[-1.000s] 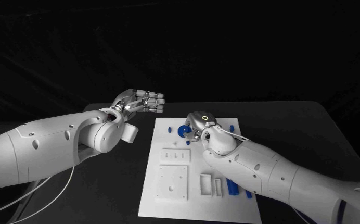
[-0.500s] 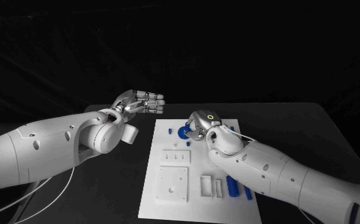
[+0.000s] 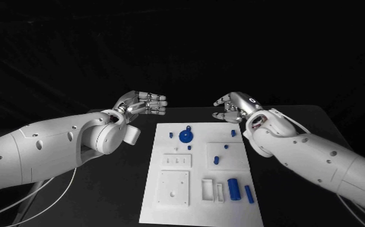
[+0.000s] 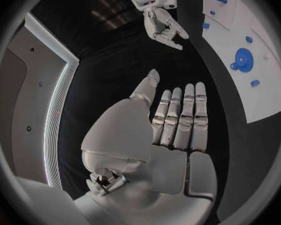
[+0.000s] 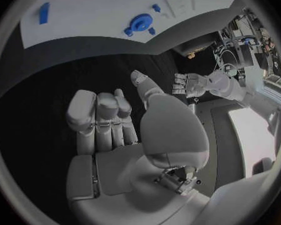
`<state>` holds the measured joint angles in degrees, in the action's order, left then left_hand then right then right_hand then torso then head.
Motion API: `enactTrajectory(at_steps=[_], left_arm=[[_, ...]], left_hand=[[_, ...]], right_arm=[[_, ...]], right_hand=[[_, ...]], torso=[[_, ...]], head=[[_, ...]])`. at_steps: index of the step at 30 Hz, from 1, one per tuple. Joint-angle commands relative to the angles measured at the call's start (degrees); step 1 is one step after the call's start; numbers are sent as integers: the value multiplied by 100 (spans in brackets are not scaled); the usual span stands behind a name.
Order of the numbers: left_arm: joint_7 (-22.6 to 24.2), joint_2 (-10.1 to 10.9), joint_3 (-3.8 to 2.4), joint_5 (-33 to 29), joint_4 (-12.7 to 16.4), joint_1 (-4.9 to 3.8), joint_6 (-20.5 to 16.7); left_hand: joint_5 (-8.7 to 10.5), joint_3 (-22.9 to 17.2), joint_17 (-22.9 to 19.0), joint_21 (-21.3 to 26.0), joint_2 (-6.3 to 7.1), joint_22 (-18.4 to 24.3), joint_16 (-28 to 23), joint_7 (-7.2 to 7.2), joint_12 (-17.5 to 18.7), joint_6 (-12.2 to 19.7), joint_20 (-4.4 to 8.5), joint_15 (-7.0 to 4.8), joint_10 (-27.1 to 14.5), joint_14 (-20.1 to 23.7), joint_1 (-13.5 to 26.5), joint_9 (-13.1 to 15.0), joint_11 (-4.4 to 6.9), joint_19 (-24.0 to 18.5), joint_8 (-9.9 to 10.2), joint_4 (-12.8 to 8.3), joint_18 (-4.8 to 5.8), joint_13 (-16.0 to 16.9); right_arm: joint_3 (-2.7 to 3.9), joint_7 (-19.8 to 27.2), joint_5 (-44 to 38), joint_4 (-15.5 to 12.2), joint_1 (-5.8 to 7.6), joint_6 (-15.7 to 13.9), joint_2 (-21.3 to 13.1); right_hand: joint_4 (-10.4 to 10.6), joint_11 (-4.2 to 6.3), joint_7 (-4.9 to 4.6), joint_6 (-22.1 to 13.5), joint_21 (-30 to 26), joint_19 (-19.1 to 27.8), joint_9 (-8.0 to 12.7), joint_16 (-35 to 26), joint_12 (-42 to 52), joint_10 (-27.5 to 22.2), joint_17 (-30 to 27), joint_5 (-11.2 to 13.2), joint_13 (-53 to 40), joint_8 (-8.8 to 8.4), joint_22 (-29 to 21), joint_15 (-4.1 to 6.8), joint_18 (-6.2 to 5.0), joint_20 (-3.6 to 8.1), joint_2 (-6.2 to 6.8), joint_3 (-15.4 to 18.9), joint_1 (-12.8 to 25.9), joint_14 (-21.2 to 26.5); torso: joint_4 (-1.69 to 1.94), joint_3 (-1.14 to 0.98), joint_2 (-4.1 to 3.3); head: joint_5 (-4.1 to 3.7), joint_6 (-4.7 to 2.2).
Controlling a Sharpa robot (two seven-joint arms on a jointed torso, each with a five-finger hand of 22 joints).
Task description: Assemble the parts on the task board
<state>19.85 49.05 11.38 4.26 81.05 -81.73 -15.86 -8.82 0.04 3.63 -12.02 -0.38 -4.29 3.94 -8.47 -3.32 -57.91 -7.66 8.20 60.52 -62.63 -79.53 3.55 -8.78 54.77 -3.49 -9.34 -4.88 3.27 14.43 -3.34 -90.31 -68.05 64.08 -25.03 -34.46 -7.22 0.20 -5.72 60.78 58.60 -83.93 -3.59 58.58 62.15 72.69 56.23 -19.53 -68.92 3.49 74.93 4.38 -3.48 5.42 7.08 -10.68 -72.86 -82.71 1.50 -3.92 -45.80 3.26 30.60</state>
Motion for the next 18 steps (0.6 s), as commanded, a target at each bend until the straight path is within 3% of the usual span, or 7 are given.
enactTrajectory(at_steps=[1, 4, 6, 9, 14, 17, 18], left_arm=[[74, -2, -2, 9, -10, 3, 66], [87, -7, -1, 9, -22, 27, 105], [95, -10, -1, 10, -33, 49, 128], [97, -15, -1, 14, -56, 74, 142], [91, -29, -1, 34, -94, 106, 149], [88, -36, -1, 38, -105, 122, 157], [86, -38, -1, 39, -108, 126, 159]], left_hand=[[-12, -7, 3, -11, -11, -6, -22, -24, -2, 1, 19, -9, 33, -44, 3, 9, 18, 50, -5, 18, -14, 8], [-11, -9, 4, -13, -20, -7, -19, -21, -4, 0, 22, -14, 50, -58, 4, 9, 24, 53, -5, 17, -12, 9], [-14, -8, 3, -16, -27, -8, -21, -20, -3, 0, 29, -20, 73, -75, 8, 9, 32, 58, -5, 12, -7, 8], [-14, -8, 3, -16, -27, -8, -21, -20, -3, 0, 29, -20, 73, -75, 8, 9, 32, 58, -5, 12, -7, 8], [-13, -4, 3, -22, -44, -8, -23, -18, -2, -5, 40, -28, 93, -89, 20, 9, 39, 67, -6, -5, 3, 8], [-13, -4, 3, -22, -44, -8, -23, -18, -2, -5, 40, -28, 93, -89, 20, 9, 39, 67, -6, -5, 3, 8], [-13, -4, 3, -22, -44, -8, -23, -18, -2, -5, 40, -28, 93, -89, 20, 9, 39, 67, -6, -5, 3, 8]], right_arm=[[10, 965, 741, 112, 13, 812, -176], [20, 1179, 865, 302, 23, 1039, -301], [23, 1285, 916, 431, 21, 1152, -362], [26, 1379, 939, 589, 10, 1243, -404], [28, 1469, 847, 837, -30, 1313, -405], [28, 1494, 795, 941, -63, 1313, -381], [28, 1501, 785, 976, -76, 1301, -371]], right_hand=[[-135, -34, -33, 18, 11, -117, 3, -5, 26, -14, -5, -8, 5, 3, 764, -26, -32, -23, -48, 25, -33, 19], [-260, -14, -5, 0, -75, -76, 2, -103, -23, -59, -72, -51, 41, 6, 743, -9, -21, -6, -99, 112, -39, 46], [-301, -4, 5, -4, -131, -60, 0, -141, -49, -79, -98, -82, 61, 9, 734, -3, -11, 1, -157, 264, -47, 56], [-365, -9, 15, -35, -159, -61, 1, -163, -79, -97, -105, -84, 90, 7, 734, -8, 0, 4, -222, 498, -87, 66], [-368, -7, 12, -103, -205, -50, 2, -191, -107, -123, -124, -41, 113, 5, 725, -7, -1, 4, -200, 618, -133, 84], [-358, -10, 6, -169, -225, -45, -1, -202, -119, -136, -132, -37, 122, 11, 721, -12, -3, -1, -192, 688, -165, 96], [-371, -8, 4, -228, -238, -41, 0, -208, -129, -146, -137, -51, 128, 8, 719, -11, -6, 0, -183, 706, -196, 101]], torso=[[-120, -55, 52], [-158, -95, 70], [-177, -139, 83], [-195, -173, 96], [-215, -213, 112], [-232, -257, 118], [-232, -261, 118]], head=[[30, 15], [30, 35], [58, 60], [61, 78], [6, 95], [8, 115], [10, 117]])
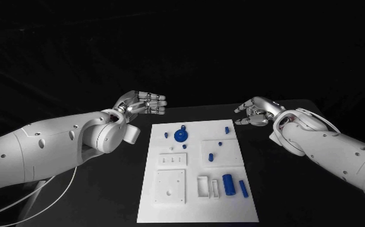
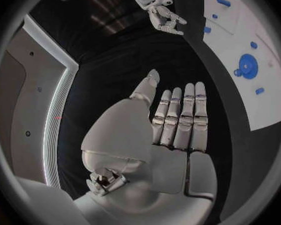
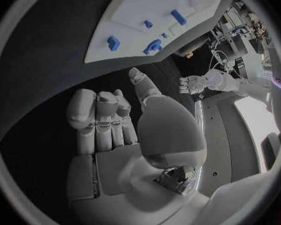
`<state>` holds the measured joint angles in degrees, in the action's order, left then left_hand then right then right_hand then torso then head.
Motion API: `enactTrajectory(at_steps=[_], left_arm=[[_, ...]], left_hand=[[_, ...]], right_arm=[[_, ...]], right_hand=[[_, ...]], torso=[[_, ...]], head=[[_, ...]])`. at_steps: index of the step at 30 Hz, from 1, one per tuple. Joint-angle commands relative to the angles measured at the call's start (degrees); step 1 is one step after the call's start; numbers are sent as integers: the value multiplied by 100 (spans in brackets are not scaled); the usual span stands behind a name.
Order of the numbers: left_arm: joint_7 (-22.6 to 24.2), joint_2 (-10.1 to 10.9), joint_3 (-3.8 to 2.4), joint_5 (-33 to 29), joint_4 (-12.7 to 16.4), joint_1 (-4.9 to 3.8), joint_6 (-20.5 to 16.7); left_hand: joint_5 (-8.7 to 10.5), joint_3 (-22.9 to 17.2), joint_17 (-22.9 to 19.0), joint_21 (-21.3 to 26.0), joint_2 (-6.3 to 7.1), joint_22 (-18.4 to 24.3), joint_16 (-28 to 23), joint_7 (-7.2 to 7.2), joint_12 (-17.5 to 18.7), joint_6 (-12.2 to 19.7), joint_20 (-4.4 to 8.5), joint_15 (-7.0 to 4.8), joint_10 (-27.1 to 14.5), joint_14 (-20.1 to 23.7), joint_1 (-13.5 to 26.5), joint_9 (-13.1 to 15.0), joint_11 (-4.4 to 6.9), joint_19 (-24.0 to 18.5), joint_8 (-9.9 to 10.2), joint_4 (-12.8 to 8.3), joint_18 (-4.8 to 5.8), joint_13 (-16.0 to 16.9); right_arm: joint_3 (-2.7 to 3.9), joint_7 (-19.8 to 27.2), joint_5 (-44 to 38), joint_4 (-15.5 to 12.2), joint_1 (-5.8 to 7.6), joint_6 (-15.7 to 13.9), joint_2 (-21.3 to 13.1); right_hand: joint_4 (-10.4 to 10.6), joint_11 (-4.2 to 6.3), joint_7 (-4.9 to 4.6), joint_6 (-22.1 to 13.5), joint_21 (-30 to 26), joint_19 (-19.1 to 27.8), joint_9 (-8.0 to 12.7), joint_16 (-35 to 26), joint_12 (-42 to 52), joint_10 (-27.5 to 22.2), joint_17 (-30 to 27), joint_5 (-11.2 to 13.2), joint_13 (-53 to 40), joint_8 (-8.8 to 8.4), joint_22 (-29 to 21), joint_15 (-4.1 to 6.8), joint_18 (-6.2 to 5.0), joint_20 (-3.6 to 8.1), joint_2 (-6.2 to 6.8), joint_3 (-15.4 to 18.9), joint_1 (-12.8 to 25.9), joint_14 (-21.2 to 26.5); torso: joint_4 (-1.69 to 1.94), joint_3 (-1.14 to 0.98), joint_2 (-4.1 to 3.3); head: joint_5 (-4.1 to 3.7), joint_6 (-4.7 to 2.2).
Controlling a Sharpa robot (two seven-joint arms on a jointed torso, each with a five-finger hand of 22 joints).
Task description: Assemble the parts on the task board
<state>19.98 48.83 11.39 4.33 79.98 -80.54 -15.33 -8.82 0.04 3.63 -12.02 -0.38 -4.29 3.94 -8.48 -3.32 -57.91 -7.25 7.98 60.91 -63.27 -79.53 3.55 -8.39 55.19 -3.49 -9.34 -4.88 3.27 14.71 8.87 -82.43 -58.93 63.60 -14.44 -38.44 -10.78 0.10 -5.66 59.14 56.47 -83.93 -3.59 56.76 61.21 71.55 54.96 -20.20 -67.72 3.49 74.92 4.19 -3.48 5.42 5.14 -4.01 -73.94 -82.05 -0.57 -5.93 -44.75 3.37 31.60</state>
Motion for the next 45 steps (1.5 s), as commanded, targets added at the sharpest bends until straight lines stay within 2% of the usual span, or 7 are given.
enactTrajectory(at_steps=[1, 6, 11, 12, 18, 27, 45], left_arm=[[71, -20, -3, 33, -8, 13, 108], [69, -41, -3, 38, -20, 31, 119], [67, -55, -3, 40, -21, 44, 134], [66, -57, -3, 41, -20, 46, 137], [61, -60, -3, 44, -4, 51, 144], [56, -57, -4, 62, 44, 51, 145], [46, -45, -6, 81, 93, 48, 129]], left_hand=[[-13, -4, 3, -22, -44, -8, -23, -18, -2, -5, -1, -6, 54, -25, 20, 9, 0, 25, -5, -5, 2, 8], [-10, 2, 2, -21, -53, -5, -25, -21, -2, 0, 1, -3, 41, -20, 27, 9, -5, 22, -5, -23, 8, 8], [-9, 8, 2, -18, -53, -4, -26, -23, -2, 6, -1, 1, 29, -9, 31, 9, -7, 17, -4, -28, 9, 7], [-9, 8, 2, -18, -53, -4, -26, -23, -2, 6, -1, 1, 29, -9, 31, 9, -7, 17, -4, -28, 9, 7], [-9, 8, 2, -18, -53, -4, -26, -23, -2, 6, -1, 1, 29, -9, 31, 9, -7, 17, -4, -28, 9, 7], [-9, 8, 2, -18, -53, -4, -26, -23, -2, 6, -1, 1, 29, -9, 31, 9, -7, 17, -4, -28, 9, 7], [-10, 20, 2, -15, -58, -3, -26, -24, -3, 12, -5, 4, 21, -2, 26, 9, -9, 15, -4, -41, 5, 8]], right_arm=[[1, 288, -18, 126, -50, 210, 51], [1, 290, 20, 374, -125, 75, 175], [2, 286, 71, 576, -174, 10, 328], [2, 285, 78, 606, -182, 12, 357], [0, 271, 90, 784, -220, 59, 510], [-7, 270, 90, 1052, -250, 151, 676], [-56, 277, 15, 1254, -255, 347, 840]], right_hand=[[-32, 3, -10, -123, -21, -44, 2, -14, -22, -23, 2, -1, -1, 2, 722, 7, -8, -1, 7, 64, -123, 31], [-23, 70, 24, -503, 48, -65, 13, 50, 14, 11, 65, 56, -31, -6, 737, 50, -10, 29, 32, 117, -157, 0], [19, 77, 27, -579, 83, -73, 15, 72, 29, 26, 94, 90, -48, -7, 744, 57, -6, 37, 39, 143, -166, -12], [19, 77, 27, -579, 83, -73, 15, 72, 29, 26, 94, 90, -48, -7, 744, 57, -6, 37, 39, 143, -166, -12], [40, 79, 28, -585, 102, -71, 15, 82, 32, 27, 117, 85, -62, -7, 747, 58, 1, 40, 34, 140, -188, -13], [40, 81, 33, -477, 112, -66, 9, 87, 33, 22, 132, 86, -71, 1, 747, 58, 3, 41, 8, 107, -176, -10], [-111, 60, 37, -149, 140, -52, 0, 89, 52, 24, 161, 107, -95, 6, 747, 50, 8, 37, -66, -60, -95, -8]], torso=[[-27, -75, 10], [-17, -112, -3], [1, -135, -16], [2, -128, -18], [32, -138, -40], [45, -124, -58], [69, -116, -72]], head=[[3, 24], [-8, 16], [-23, 24], [-25, 22], [-78, 14], [-134, 11], [-88, 82]])
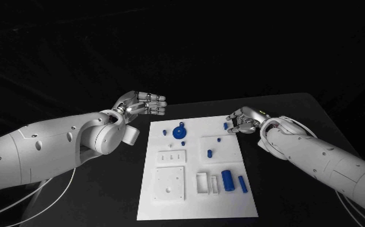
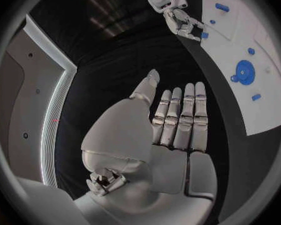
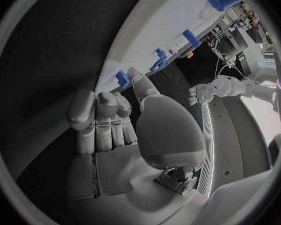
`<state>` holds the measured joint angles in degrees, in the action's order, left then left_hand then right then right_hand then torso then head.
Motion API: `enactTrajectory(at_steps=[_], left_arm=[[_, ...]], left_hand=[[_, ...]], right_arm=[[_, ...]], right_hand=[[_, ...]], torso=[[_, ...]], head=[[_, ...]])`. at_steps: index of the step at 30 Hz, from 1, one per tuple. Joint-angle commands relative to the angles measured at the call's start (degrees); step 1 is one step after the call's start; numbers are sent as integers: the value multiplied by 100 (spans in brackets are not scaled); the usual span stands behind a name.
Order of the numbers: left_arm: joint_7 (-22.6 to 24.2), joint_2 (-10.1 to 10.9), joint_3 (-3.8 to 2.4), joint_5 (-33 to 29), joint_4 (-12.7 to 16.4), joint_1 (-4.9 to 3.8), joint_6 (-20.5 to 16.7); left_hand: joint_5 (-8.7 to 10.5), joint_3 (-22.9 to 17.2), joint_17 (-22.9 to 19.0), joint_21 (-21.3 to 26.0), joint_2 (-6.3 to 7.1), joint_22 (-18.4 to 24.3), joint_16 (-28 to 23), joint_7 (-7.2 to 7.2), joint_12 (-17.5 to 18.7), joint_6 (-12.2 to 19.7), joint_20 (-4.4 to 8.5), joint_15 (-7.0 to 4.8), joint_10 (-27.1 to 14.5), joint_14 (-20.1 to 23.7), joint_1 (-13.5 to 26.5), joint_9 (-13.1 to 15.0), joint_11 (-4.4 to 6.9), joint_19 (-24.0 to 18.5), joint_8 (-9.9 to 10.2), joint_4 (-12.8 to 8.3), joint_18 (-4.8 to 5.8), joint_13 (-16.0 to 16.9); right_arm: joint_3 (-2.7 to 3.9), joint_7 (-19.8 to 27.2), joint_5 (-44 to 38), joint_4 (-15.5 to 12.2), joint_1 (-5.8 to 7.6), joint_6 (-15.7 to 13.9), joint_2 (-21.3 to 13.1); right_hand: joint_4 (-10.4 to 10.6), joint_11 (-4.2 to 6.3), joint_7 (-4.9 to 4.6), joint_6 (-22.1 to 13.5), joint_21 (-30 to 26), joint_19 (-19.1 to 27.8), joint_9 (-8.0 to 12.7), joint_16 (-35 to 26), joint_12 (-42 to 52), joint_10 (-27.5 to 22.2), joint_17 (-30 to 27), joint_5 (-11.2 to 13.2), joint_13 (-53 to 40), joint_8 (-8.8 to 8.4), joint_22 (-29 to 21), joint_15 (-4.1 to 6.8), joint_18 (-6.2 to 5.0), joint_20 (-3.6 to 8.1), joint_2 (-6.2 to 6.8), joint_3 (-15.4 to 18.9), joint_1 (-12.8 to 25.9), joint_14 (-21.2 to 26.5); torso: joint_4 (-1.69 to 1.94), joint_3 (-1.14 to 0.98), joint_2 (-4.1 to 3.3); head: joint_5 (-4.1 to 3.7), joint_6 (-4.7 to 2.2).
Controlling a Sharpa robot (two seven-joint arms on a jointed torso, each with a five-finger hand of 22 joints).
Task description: Assemble the parts on the task board
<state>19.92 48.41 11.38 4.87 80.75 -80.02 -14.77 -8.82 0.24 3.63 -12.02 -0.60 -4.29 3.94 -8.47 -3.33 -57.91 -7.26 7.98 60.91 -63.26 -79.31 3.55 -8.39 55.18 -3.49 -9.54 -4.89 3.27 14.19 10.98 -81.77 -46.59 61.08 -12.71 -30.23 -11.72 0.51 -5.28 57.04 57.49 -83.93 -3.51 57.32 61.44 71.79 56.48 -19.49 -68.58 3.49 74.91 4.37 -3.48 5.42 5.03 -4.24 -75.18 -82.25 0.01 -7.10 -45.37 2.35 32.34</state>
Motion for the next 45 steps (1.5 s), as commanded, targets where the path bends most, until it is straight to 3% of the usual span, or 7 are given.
enactTrajectory(at_steps=[1, 13, 19, 36, 39, 45], left_arm=[[52, -1, -5, 27, 17, -4, 72], [49, -5, -5, 30, 20, -5, 66], [49, -12, -5, 31, 20, -5, 67], [48, -25, -5, 32, 13, -5, 65], [47, -22, -5, 32, 15, -6, 63], [48, -18, -5, 33, 20, -6, 59]], left_hand=[[-10, 0, 2, -15, -35, -3, -26, -24, -3, 12, -5, 3, 22, -2, 4, 9, -9, 15, -4, -21, 5, 8], [-10, 0, 2, -15, -35, -3, -26, -24, -3, 12, -5, 3, 22, -2, 4, 9, -9, 15, -4, -21, 5, 8], [-11, 4, 2, -17, -31, -4, -25, -26, -2, 11, -6, 4, 16, -3, 0, 9, -11, 16, -5, -13, 4, 8], [-11, 4, 2, -17, -31, -4, -25, -26, -2, 11, -6, 4, 16, -3, 0, 9, -11, 16, -5, -13, 4, 8], [-11, 4, 2, -17, -31, -4, -25, -26, -2, 11, -6, 4, 16, -3, 0, 9, -11, 16, -5, -13, 4, 8], [-11, 4, 2, -17, -31, -4, -25, -26, -2, 11, -6, 4, 16, -3, 0, 9, -11, 16, -5, -13, 4, 8]], right_arm=[[-6, 69, -47, 31, -3, 184, 25], [-18, 64, 0, 141, -3, 223, 109], [-24, 33, 0, 187, -3, 174, 154], [-38, -16, -12, 253, -1, 94, 249], [-39, -19, -16, 258, -1, 86, 261], [-41, -32, -23, 264, -1, 55, 279]], right_hand=[[-16, 19, 0, 61, 38, -52, -7, 33, 29, -1, 9, 36, -9, 7, 749, 32, 9, 37, -56, -37, 30, 11], [-163, 19, 12, 209, 66, -56, -5, 59, 73, 21, 42, 191, -39, 4, 752, 40, 9, 43, -223, -233, 122, -5], [-215, 18, 11, 219, 86, -58, -6, 70, 84, 32, 59, 239, -46, 5, 754, 40, 9, 44, -215, -424, 221, -16], [-155, 3, -2, 220, 102, -64, -5, 84, 97, 41, 75, 267, -52, 4, 757, 32, 2, 36, -234, -479, 240, -28], [-162, 3, -1, 254, 111, -65, -6, 93, 110, 48, 86, 372, -59, 4, 758, 31, 0, 34, -253, -611, 244, -36], [-167, -33, -19, 508, 131, -67, -4, 109, 144, 50, 103, 838, -80, -1, 761, 10, -6, 18, -353, -1044, 282, -35]], torso=[[15, 0, -12], [-2, 5, 0], [-2, 7, -5], [-3, 8, -7], [-6, 9, -3], [-10, 7, 3]], head=[[17, -1], [46, 34], [47, 40], [74, 70], [79, 79], [87, 86]])
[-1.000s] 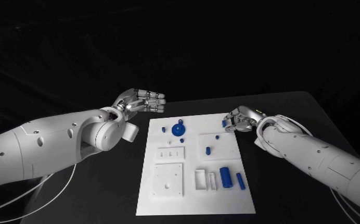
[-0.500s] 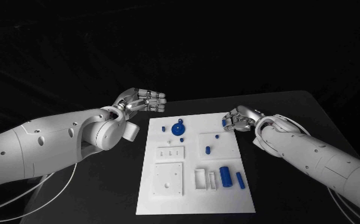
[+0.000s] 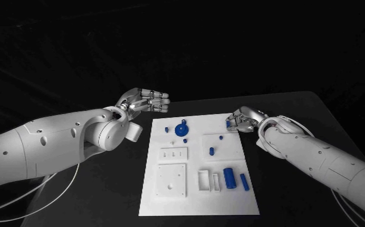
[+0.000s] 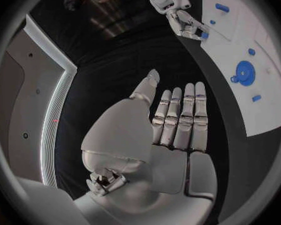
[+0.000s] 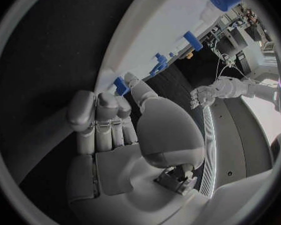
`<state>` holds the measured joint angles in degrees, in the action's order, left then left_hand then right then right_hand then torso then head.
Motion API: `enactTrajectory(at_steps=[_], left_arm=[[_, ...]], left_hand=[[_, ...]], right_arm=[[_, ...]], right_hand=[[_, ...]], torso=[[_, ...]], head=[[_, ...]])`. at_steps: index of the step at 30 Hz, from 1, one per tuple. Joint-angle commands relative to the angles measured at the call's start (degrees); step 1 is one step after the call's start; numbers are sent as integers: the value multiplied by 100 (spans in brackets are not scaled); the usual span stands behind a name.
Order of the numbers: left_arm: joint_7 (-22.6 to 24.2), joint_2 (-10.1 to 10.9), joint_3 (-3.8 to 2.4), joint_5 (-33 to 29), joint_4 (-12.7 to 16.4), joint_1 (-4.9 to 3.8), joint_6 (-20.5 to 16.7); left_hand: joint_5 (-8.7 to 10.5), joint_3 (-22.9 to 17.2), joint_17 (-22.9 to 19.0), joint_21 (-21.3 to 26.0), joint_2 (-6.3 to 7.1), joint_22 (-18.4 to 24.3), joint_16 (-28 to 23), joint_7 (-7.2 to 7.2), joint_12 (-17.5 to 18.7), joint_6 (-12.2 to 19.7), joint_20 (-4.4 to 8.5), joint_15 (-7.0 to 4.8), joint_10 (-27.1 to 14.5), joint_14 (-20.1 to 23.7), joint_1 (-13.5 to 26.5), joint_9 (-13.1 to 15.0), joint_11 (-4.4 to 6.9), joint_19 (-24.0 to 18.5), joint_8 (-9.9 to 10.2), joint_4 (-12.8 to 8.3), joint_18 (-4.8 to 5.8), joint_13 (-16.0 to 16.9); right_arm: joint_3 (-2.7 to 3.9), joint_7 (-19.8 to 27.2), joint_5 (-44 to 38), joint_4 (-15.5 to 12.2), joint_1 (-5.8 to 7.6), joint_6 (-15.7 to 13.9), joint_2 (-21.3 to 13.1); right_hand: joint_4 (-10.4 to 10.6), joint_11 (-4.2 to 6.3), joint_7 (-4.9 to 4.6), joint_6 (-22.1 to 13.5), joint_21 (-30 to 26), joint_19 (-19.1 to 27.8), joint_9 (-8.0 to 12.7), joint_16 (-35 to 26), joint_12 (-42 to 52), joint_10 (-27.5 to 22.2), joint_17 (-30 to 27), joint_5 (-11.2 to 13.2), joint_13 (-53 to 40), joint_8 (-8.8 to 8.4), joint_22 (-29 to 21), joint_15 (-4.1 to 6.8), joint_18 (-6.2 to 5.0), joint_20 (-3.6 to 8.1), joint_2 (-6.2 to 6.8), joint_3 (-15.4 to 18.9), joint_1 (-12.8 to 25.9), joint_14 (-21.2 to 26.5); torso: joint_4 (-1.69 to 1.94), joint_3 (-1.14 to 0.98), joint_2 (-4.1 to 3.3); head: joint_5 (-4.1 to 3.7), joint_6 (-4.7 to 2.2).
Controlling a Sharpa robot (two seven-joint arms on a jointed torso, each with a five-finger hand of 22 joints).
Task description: Assemble the parts on the task board
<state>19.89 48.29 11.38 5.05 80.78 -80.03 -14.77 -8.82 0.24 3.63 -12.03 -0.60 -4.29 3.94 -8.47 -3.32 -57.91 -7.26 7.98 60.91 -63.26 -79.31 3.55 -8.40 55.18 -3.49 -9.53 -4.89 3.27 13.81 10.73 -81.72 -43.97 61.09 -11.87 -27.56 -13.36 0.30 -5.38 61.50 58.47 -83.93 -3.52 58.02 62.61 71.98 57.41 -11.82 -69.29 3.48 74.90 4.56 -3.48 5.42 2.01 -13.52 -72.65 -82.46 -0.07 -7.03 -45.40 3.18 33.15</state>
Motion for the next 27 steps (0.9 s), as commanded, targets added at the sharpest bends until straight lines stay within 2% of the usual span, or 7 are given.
enactTrajectory(at_steps=[1, 5, 10, 19, 22, 27], left_arm=[[50, -5, -5, 15, 18, -4, 60], [50, -4, -5, 15, 21, -4, 60], [49, -1, -5, 15, 23, -4, 59], [36, -1, -5, 16, 27, -5, 64], [17, 1, -5, 32, 33, -5, 77], [-46, 15, -5, 73, 60, -6, 93]], left_hand=[[-11, 4, 2, -16, -31, -4, -25, -26, -2, 11, -6, 4, 17, -3, 0, 9, -10, 16, -5, -13, 4, 8], [-11, 4, 2, -16, -31, -4, -25, -26, -2, 11, -6, 4, 17, -3, 0, 9, -10, 16, -5, -13, 4, 8], [-11, 4, 2, -16, -31, -4, -25, -26, -2, 11, -6, 4, 17, -3, 0, 9, -10, 16, -5, -13, 4, 8], [-11, 4, 2, -16, -31, -4, -25, -26, -2, 11, -6, 4, 17, -3, 0, 9, -10, 16, -5, -13, 4, 8], [-9, 0, 4, -19, -31, -5, -20, -25, -3, 9, -3, -1, 22, -17, -8, 9, -11, 21, -5, -4, 2, 8], [-8, 2, 13, -80, -48, -29, 57, -14, -1, -9, 65, -90, 102, -265, 16, 10, 25, 122, -7, 16, 14, 7]], right_arm=[[-3, -12, -30, 2, -2, -34, 14], [-4, -29, -41, 3, -2, -64, 22], [-4, -60, -60, 2, -2, -128, 32], [-7, -171, -135, -10, -2, -351, 54], [-8, -212, -181, -47, -2, -475, 53], [-9, -325, -238, -307, 6, -694, -10]], right_hand=[[-2, -12, -7, 76, 34, -67, -5, 39, 28, 30, 10, 91, -9, 2, 762, -8, -8, 17, -51, -157, 38, -15], [-17, -17, 2, 273, 36, -65, -8, 47, 43, 39, 20, 348, -13, 6, 761, -4, -8, 19, -90, -399, 33, -15], [-20, 9, 55, 504, 47, -66, -20, 59, 57, 55, 36, 458, -17, 14, 762, 18, 0, 35, -121, -536, 49, -18], [-62, 19, 62, 561, 45, -66, -19, 50, 44, 59, 48, 457, -10, 8, 761, 32, 4, 54, -114, -668, 52, -20], [-89, 20, 58, 571, 43, -67, -19, 50, 47, 60, 53, 431, -13, 8, 760, 35, -1, 57, -113, -755, 45, -21], [-75, 32, 56, 554, 52, -77, -19, 76, 40, 64, 92, 337, -12, 9, 760, 28, -23, 49, -59, -933, 112, -31]], torso=[[-5, -1, 6], [-8, -4, 7], [-9, -7, 5], [-6, -8, 4], [-18, -8, 8], [-41, -1, 24]], head=[[5, 8], [9, 9], [7, 10], [0, 9], [-4, 8], [6, -10]])
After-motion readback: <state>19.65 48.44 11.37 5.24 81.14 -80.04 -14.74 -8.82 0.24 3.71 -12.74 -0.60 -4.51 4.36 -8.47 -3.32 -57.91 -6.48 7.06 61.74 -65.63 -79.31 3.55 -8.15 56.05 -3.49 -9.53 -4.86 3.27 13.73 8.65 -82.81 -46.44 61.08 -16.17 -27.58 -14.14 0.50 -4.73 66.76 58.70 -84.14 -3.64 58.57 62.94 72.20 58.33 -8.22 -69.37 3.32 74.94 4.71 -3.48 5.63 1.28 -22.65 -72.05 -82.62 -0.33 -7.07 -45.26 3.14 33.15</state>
